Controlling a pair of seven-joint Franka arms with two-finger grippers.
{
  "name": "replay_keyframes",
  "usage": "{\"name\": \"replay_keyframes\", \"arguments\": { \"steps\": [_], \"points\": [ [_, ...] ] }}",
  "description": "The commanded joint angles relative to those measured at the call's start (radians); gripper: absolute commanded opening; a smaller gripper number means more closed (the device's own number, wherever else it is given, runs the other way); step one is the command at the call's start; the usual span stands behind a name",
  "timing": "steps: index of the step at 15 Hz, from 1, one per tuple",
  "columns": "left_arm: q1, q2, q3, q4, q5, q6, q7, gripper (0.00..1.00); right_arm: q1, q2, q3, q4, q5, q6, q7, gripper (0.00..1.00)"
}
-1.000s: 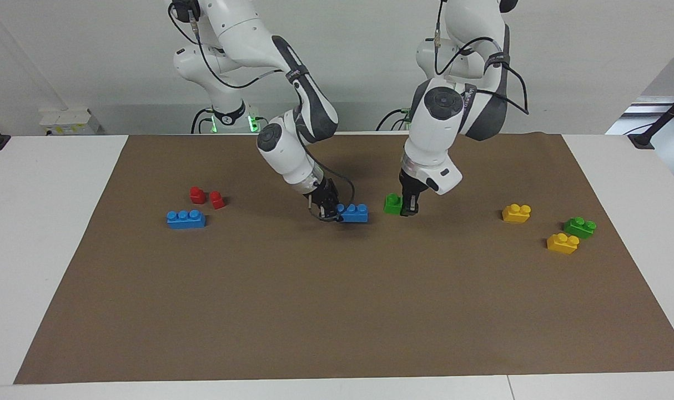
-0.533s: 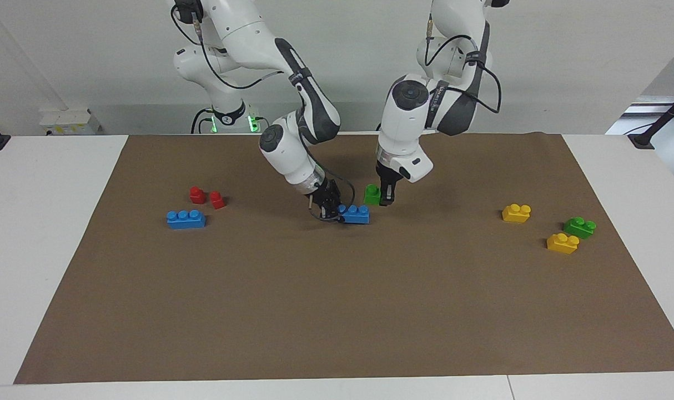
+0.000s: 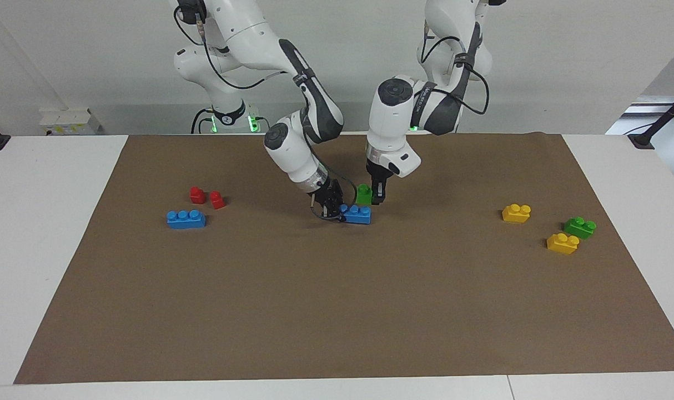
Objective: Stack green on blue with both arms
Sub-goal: 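Carry the green brick and blue brick toward the table center with both grippers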
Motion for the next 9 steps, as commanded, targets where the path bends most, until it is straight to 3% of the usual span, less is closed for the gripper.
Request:
{"name": "replay_keyframes", "arguments": {
  "steps": [1,9],
  "points": [
    [-0.019,-0.022,0.018,-0.043,0.030,0.046,-0.024,0.00,0.015,0.007,-0.002,-0.029,0.026,0.031,-0.019,0.00],
    [-0.035,-0.002,0.018,-0.076,0.051,0.100,-0.067,0.00,0.026,0.013,-0.002,-0.057,0.025,0.034,-0.074,0.00]
  ]
}}
